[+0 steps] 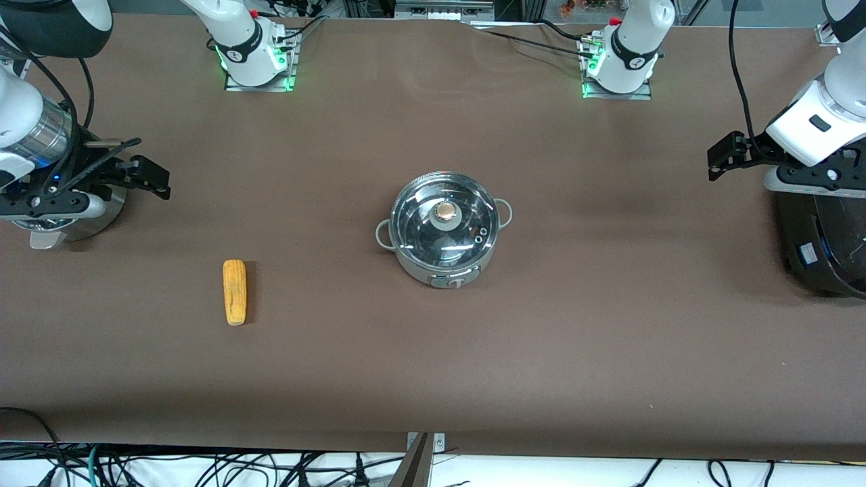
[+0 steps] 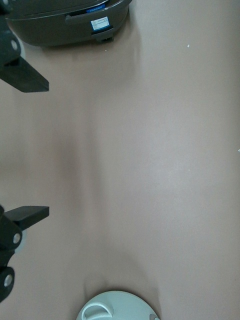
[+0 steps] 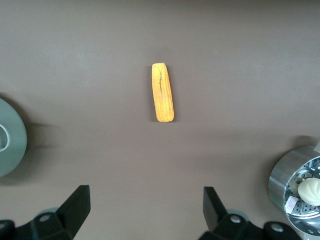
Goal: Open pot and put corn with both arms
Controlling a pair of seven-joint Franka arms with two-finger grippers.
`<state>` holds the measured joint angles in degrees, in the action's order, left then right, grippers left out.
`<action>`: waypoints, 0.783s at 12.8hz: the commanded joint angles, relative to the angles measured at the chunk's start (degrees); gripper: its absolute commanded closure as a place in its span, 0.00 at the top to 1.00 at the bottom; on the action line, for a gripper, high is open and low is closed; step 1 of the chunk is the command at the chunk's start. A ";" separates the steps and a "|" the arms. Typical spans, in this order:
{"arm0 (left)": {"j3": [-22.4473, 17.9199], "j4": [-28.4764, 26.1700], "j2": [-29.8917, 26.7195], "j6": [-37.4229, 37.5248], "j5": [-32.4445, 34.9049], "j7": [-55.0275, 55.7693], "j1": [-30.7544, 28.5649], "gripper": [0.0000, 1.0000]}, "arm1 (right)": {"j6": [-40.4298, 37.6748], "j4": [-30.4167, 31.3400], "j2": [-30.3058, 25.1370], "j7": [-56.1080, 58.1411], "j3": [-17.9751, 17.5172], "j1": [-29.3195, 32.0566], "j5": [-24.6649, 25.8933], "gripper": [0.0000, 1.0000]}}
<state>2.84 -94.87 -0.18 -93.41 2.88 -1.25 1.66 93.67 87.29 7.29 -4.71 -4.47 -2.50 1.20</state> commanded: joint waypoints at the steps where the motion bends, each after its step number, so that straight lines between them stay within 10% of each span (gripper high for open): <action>1: -0.02 0.65 -0.08 -0.02 -0.15 0.19 0.10 1.00 | -0.86 -1.33 0.53 -0.30 -0.63 0.57 0.56 1.00; 10: 9.45 4.75 6.49 0.16 -5.23 5.17 2.21 1.00 | 1.60 -1.42 9.29 0.58 -0.98 -0.22 0.29 1.00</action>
<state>10.24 -94.67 2.11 -93.52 0.65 0.76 3.63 94.44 87.37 11.05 -4.67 -4.83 -2.53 1.19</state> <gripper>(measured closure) 0.000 0.000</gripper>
